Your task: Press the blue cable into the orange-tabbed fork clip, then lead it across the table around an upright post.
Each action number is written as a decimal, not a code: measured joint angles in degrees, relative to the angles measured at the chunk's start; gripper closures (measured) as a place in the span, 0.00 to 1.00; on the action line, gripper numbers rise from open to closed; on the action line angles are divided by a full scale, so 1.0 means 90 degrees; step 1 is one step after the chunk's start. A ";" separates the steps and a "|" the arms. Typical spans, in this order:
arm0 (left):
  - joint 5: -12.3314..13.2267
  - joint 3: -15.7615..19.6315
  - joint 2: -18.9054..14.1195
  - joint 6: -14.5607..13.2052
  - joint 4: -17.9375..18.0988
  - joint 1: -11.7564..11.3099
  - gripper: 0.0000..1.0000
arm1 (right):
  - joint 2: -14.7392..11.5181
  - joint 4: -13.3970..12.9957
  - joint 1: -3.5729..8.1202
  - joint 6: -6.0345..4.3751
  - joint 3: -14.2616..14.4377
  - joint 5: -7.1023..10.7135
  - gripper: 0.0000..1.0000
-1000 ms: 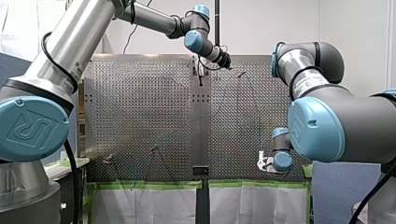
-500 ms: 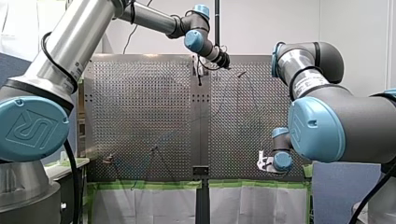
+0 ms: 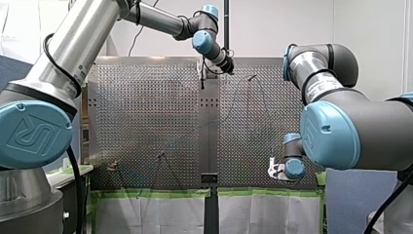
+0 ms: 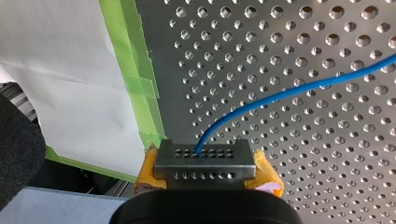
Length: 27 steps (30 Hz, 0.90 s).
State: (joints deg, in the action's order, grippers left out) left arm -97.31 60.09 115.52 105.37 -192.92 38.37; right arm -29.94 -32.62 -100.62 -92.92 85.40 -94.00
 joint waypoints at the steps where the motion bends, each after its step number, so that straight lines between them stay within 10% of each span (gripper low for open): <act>1: -0.0066 0.0000 0.0000 0.0002 -0.0008 -0.0001 0.00 | 0.0000 0.0000 0.0000 0.0000 0.0000 0.0000 0.98; 16: -0.0871 0.0001 0.0000 -0.0008 -0.0263 -0.0023 0.00 | 0.0000 0.0007 -0.0006 -0.0010 -0.0001 0.0003 0.98; 27: -0.0954 0.0001 0.0000 -0.0008 -0.0266 -0.0031 0.00 | 0.0000 0.0009 -0.0008 -0.0010 0.0000 0.0004 0.98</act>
State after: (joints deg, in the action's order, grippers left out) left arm -105.90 60.10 115.52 105.29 -195.32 38.09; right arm -29.94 -32.53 -100.69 -93.00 85.40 -93.97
